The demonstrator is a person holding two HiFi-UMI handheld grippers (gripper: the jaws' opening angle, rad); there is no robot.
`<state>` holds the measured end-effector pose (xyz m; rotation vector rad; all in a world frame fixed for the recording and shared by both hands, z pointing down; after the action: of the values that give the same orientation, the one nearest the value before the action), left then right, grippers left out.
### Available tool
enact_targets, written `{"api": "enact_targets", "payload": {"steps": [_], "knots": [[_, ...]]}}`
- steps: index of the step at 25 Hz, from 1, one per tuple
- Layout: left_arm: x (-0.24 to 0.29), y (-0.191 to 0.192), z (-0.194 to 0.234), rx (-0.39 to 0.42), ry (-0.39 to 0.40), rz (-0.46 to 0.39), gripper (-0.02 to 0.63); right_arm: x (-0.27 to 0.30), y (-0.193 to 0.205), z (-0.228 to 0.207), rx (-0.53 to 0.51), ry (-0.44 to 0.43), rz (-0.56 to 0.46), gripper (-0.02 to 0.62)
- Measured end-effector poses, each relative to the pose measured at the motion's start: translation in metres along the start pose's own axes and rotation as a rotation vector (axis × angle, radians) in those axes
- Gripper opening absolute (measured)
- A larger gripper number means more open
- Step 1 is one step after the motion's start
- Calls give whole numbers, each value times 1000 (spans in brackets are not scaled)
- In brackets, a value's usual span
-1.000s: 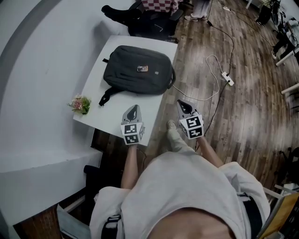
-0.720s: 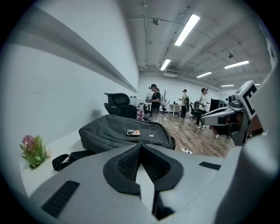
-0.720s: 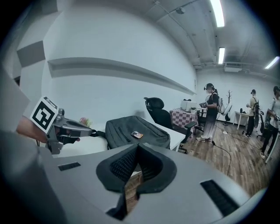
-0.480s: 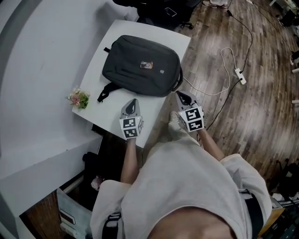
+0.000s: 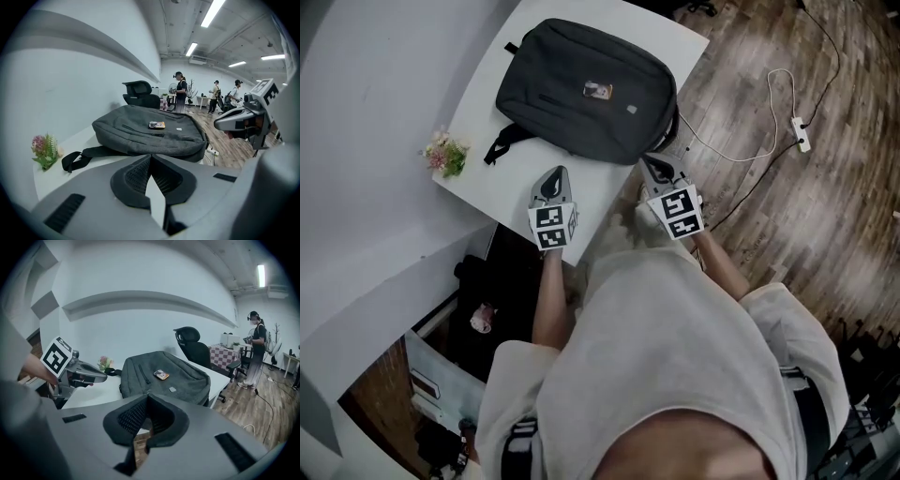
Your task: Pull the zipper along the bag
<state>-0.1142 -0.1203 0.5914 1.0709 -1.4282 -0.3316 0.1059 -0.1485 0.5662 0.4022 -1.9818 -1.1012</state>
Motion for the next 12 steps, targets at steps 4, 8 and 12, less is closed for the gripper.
{"api": "enact_targets", "payload": {"steps": [4, 8, 12], "knots": [[9, 8, 1, 8, 23, 16, 26, 10, 6, 5, -81, -8, 41, 14], [15, 13, 5, 8, 54, 12, 26, 19, 9, 15, -262, -7, 108, 14], [19, 18, 6, 8, 92, 5, 26, 28, 17, 26, -506, -5, 183, 14]]}}
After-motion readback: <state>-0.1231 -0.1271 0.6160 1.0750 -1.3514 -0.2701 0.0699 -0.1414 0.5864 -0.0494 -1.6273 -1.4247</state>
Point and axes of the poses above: the fingertips, and each gripper's own axes: x forward along the fingers, z to its left, y out of its underside, the point moved 5 cm from there along -x, backward along the fingers, and after that the axes turned 14 degrees about x, right-handed, at the moved point
